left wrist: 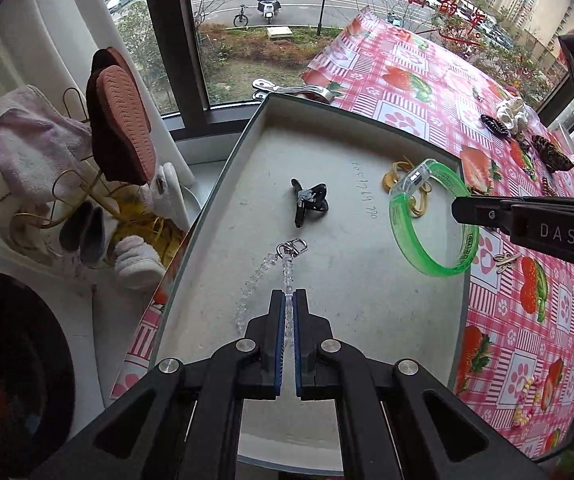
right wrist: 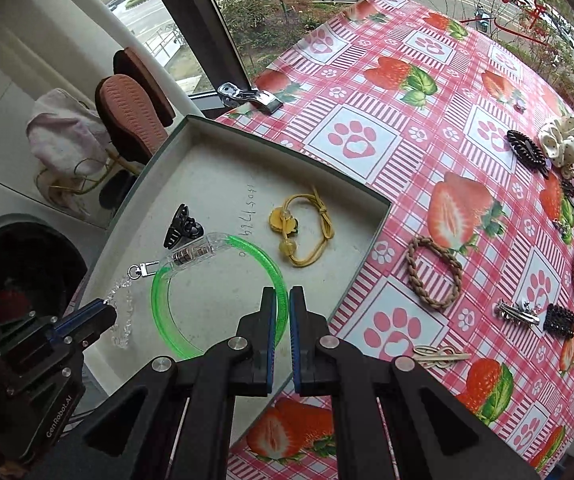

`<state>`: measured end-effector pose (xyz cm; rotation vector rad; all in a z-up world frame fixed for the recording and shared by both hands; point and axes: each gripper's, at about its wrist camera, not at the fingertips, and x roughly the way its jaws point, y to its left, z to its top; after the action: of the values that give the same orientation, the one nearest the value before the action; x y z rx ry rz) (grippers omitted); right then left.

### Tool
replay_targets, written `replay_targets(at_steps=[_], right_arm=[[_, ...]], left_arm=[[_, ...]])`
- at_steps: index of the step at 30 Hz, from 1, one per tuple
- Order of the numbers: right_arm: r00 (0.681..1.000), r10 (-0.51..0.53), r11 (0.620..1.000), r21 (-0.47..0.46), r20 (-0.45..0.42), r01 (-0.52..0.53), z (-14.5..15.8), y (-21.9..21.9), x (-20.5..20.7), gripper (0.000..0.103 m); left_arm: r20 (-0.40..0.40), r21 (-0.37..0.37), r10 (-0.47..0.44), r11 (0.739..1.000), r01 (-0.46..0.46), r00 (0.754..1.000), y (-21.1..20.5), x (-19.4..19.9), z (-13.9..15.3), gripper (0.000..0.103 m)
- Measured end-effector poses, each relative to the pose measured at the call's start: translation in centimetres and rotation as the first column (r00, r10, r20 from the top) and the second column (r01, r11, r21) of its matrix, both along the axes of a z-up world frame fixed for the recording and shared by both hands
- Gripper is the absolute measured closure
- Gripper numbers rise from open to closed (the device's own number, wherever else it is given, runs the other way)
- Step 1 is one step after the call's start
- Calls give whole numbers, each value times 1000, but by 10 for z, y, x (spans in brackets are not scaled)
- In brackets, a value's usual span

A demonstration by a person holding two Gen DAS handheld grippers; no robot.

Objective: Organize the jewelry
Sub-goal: 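Carry the bead chain and green bangle in both grippers over the tray, then open both grippers to release the chain and bangle into the tray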

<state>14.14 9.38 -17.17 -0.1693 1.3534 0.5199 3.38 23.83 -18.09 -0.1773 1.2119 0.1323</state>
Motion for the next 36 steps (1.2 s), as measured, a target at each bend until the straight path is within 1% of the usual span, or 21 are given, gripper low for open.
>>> replay_targets(at_steps=[3,7,12,16,24,30,31,33,34,35,36], right_arm=[[1000,-5,999,-33,4,5,-11,10,15,96],[1000,-1,997,-82,2,1,-25,21,29,96],[1000,3,995,-96,-3,-4,-37,31,39,96],[1000,9,996,-87,3,-8,-42,39,43,96],[999,41,993,-110,17,-38,-46,52,45,95],[1000,26,996,-80,-15,-27,-47,51,46,94],[999,23,997,-73,-21,-25,-47,49,46,92],[999,20,998,-64,-33,-22,-46,45,46,80],[999,16,998,-56,-35,-18,-45,43,45,65],[999,11,999,-47,-34,-12,-43,41,45,56],[1000,6,999,-38,-27,-7,-41,38,45,56]], left_arm=[[-1,23,19,1000,-18,1000,1,7,-9,93],[-22,23,39,999,-38,999,2,14,-23,93],[-50,28,51,998,-50,997,0,15,-34,93],[-64,41,62,997,-60,996,1,14,-41,93],[-81,87,28,996,-21,996,-6,17,-41,93],[-78,103,24,995,-16,997,-7,15,-32,93],[-78,110,19,994,-11,997,-8,15,-31,93],[-80,119,10,993,-1,997,-9,15,-30,93],[-82,123,8,992,2,997,-10,15,-30,93],[-84,125,9,992,2,996,-11,15,-29,93],[-84,124,10,992,0,996,-11,15,-28,93]])
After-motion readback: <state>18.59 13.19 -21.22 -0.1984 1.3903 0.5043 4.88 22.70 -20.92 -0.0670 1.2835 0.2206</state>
